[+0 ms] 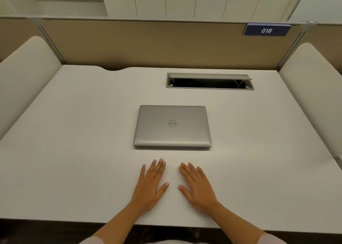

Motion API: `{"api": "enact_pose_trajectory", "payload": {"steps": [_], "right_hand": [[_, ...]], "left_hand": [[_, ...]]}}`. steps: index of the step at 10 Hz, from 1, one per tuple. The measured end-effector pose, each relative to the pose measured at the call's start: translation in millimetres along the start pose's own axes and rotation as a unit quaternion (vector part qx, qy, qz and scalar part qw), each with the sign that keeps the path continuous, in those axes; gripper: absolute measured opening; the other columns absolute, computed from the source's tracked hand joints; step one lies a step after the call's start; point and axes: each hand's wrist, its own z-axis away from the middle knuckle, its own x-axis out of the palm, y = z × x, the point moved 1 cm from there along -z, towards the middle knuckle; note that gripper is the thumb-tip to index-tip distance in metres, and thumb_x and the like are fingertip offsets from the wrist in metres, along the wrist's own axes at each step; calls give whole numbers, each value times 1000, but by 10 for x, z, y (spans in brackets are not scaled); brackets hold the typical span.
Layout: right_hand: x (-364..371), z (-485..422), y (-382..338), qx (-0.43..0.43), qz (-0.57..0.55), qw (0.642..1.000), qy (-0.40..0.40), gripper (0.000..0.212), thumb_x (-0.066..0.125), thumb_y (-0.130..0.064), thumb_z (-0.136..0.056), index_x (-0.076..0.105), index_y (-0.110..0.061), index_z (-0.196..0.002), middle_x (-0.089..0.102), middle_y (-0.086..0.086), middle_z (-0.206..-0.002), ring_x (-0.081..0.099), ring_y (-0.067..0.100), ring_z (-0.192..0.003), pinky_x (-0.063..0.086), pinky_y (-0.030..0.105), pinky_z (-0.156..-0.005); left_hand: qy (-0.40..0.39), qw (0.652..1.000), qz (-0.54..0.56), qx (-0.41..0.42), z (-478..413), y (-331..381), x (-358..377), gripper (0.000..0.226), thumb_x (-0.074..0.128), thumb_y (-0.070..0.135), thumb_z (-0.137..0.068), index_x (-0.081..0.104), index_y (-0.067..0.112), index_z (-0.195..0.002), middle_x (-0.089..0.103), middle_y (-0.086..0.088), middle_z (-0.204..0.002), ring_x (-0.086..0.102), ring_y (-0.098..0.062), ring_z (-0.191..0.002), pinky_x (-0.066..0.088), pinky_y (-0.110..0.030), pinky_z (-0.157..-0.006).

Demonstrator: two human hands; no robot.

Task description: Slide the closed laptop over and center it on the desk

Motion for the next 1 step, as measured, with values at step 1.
{"api": "enact_pose_trajectory", "payload": {"steps": [1], "right_hand": [[-155,-220,-43,-11,-15,999,46,60,30,-50,-101,21,-26,-155,10,-15,-160,12,10,-151,2,31,-122]], "left_hand": [[48,998,26,14,-192,15,-199,68,22,54,-101,5,20,-157,2,5,-165,-5,-13,-151,-4,-44,-120]]}}
